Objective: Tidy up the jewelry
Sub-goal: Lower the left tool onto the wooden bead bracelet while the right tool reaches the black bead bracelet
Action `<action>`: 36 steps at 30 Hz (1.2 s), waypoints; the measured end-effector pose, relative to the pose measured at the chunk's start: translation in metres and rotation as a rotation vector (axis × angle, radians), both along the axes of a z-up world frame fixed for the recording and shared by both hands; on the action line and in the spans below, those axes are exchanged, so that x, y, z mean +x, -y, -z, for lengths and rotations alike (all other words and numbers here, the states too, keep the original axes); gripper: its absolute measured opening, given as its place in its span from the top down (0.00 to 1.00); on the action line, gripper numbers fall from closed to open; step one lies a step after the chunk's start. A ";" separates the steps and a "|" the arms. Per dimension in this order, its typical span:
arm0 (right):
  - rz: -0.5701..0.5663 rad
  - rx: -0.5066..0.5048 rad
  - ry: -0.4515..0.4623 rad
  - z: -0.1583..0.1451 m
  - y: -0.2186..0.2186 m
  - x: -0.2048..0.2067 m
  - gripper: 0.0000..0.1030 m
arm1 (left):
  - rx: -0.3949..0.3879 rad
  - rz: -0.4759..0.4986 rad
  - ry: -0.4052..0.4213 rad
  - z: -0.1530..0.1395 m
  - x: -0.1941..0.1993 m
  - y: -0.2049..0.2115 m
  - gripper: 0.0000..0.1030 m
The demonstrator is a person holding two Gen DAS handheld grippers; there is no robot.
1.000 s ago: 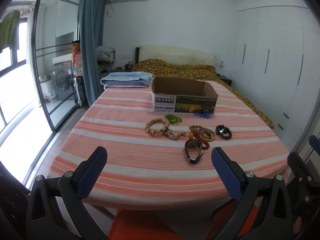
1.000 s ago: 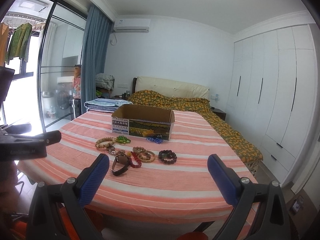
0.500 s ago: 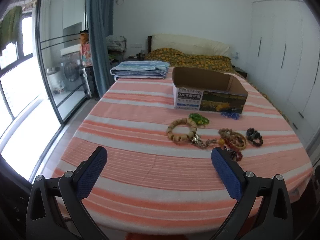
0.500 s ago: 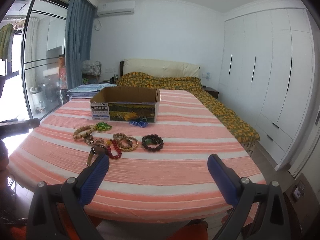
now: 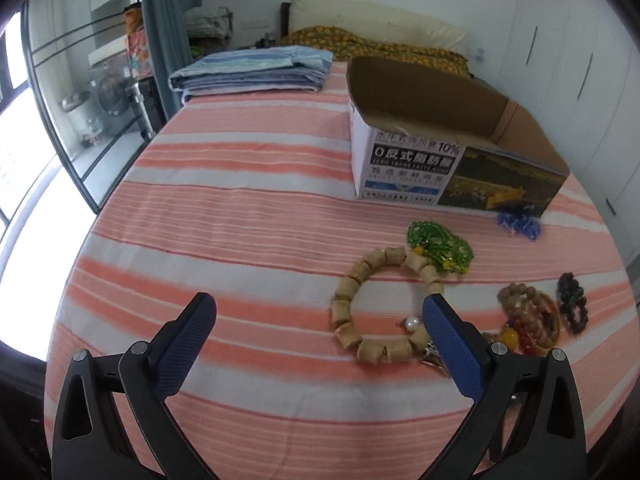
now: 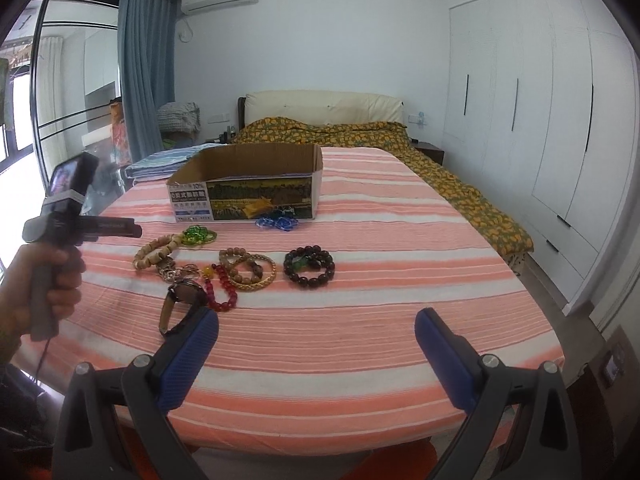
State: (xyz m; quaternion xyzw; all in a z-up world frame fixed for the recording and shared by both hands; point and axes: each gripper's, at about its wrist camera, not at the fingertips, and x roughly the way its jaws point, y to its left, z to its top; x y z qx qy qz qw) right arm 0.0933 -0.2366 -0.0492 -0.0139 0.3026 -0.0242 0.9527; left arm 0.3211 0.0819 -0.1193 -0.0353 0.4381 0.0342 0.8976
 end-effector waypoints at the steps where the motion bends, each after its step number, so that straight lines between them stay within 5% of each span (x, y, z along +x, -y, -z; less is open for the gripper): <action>1: 0.009 0.003 -0.008 0.002 0.003 0.002 0.02 | 0.017 0.000 -0.020 0.008 0.008 0.001 0.00; 9: 0.019 0.021 -0.039 0.013 0.005 0.012 0.02 | 0.066 -0.019 -0.135 0.045 0.036 -0.010 0.00; 15: 0.012 0.028 -0.056 0.020 0.006 0.013 0.02 | 0.046 0.002 -0.129 0.044 0.039 -0.012 0.00; 24: 0.006 0.044 -0.050 0.020 0.016 0.016 0.02 | 0.129 0.031 -0.086 0.042 0.032 0.002 0.00; 27: 0.011 0.092 -0.053 0.019 0.041 0.032 0.02 | 0.126 0.049 -0.093 0.041 0.031 0.001 0.00; 31: -0.008 0.087 -0.202 0.040 0.078 0.110 0.03 | 0.102 0.076 -0.127 0.041 0.034 -0.003 0.00; 33: -0.036 0.112 -0.237 0.047 0.082 0.126 0.11 | 0.116 0.083 -0.131 0.040 0.033 -0.002 0.00; 34: -0.063 0.143 -0.290 0.057 0.084 0.148 0.25 | 0.122 0.093 -0.126 0.040 0.032 -0.001 0.03; 36: -0.112 0.185 -0.363 0.073 0.081 0.177 0.38 | 0.111 0.125 -0.117 0.038 0.027 0.002 0.12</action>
